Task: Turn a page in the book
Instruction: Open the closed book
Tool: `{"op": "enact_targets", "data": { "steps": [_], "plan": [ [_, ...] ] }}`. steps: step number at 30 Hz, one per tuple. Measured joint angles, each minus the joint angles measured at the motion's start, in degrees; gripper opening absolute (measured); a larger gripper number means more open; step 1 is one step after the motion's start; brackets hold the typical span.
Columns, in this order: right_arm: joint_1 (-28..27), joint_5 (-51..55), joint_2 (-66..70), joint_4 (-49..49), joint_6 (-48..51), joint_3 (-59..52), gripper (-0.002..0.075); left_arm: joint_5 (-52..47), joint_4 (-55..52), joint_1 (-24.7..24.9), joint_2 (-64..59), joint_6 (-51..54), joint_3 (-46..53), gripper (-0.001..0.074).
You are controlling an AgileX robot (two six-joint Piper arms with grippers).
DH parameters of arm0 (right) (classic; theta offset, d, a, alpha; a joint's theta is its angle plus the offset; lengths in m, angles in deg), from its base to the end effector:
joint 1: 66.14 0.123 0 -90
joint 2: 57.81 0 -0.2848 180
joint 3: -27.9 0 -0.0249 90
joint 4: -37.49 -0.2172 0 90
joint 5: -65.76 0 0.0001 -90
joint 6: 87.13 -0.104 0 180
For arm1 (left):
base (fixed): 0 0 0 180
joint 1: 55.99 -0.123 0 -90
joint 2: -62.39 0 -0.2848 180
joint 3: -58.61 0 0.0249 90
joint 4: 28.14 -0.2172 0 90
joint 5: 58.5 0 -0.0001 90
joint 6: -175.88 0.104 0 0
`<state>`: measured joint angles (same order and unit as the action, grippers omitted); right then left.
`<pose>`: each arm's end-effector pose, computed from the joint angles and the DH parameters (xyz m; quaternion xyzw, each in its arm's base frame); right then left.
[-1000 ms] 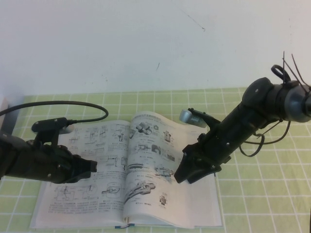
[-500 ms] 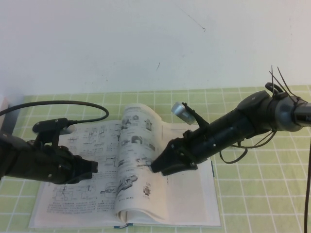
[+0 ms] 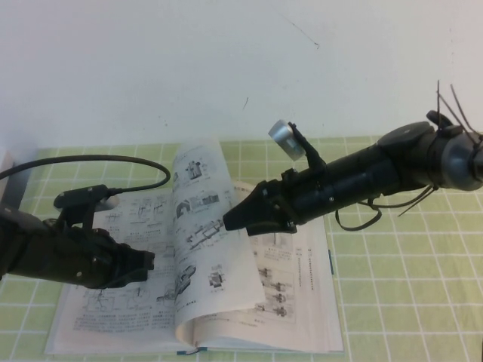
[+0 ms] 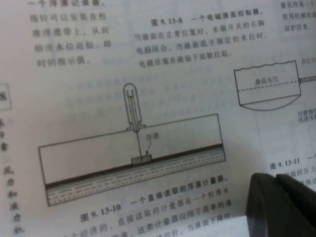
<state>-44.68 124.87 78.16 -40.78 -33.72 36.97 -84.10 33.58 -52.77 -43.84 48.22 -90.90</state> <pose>0.3637 0.2369 0.1639 -0.1914 0.8290 0.5149 0.1051 0.2927 -0.0562 0.1725 0.0211 0.9476 -0.2090 0.2406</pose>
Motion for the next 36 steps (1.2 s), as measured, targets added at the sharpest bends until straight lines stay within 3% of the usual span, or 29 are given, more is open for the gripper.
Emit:
{"op": "enact_targets", "data": {
  "steps": [11,26,36],
  "plan": [
    [0.0,-0.5,-1.8,2.7,-9.3,0.0,0.0406,-0.8,0.2,0.0,0.6,-0.6,0.0,-0.0004],
    [-0.1,-0.5,-1.8,-0.5,-13.2,0.0,0.0408,-1.1,3.4,0.1,10.4,-0.5,0.0,-0.0004],
    [-0.1,-1.1,-1.8,-0.9,-13.4,0.0,0.0408,1.4,-0.1,9.7,15.4,-0.1,0.0,-0.0004]
  ]
}}
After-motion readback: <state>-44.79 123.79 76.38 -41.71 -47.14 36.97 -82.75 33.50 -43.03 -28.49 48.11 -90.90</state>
